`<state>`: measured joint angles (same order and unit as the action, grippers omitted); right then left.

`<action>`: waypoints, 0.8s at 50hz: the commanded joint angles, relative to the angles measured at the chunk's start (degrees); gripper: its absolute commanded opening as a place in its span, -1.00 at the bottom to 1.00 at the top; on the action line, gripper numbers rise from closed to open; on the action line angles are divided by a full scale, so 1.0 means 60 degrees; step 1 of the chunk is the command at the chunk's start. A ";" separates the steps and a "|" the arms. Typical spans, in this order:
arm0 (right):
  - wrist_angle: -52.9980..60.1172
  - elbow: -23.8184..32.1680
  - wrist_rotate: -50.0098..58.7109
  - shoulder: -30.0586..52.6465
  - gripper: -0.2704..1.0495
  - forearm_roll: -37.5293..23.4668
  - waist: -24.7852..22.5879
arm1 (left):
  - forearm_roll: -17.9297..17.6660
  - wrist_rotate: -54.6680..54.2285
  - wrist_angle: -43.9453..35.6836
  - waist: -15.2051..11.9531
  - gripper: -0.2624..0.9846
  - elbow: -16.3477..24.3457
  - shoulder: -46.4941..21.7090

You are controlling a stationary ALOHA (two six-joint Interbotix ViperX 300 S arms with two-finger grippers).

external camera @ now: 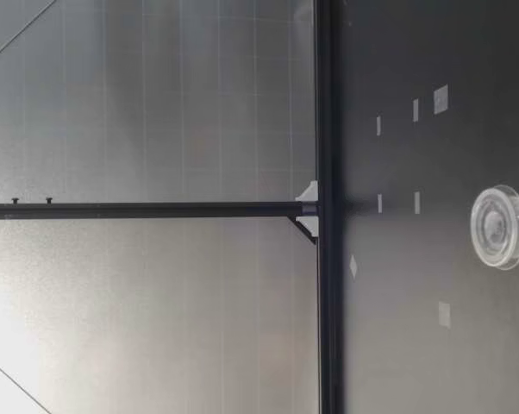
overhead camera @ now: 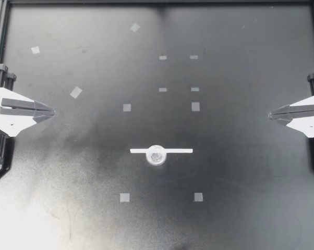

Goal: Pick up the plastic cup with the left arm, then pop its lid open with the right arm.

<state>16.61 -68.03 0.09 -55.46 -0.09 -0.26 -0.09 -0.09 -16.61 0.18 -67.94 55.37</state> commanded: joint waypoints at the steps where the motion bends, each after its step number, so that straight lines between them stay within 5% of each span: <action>1: 0.0029 -0.0029 0.0000 0.0103 -0.53 -0.0015 0.0044 | -0.0015 -0.0029 -0.0073 0.0146 -0.47 -0.0249 0.0103; 6: -0.0015 -0.0454 0.0132 0.0117 -0.70 0.0059 0.0059 | -0.0073 -0.0190 -0.0117 0.0146 -0.68 -0.0615 0.0117; 14: -0.0029 -0.0571 0.0630 0.0264 -0.70 0.0234 0.0059 | -0.0190 -0.0220 -0.0015 0.0146 -0.69 -0.0615 -0.0205; 28: -0.2080 0.1216 0.0630 0.1699 -0.70 0.0234 0.0059 | -0.0190 -0.0132 -0.0015 0.0146 -0.69 0.0425 -0.1919; 40: -0.2534 0.2212 0.0630 0.3662 -0.70 0.0234 0.0059 | -0.0205 -0.0220 -0.0015 0.0146 -0.54 0.0513 -0.2988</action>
<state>1.14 -57.22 3.87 -35.86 1.23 -0.18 -1.23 -1.32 -16.44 0.97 -66.36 38.41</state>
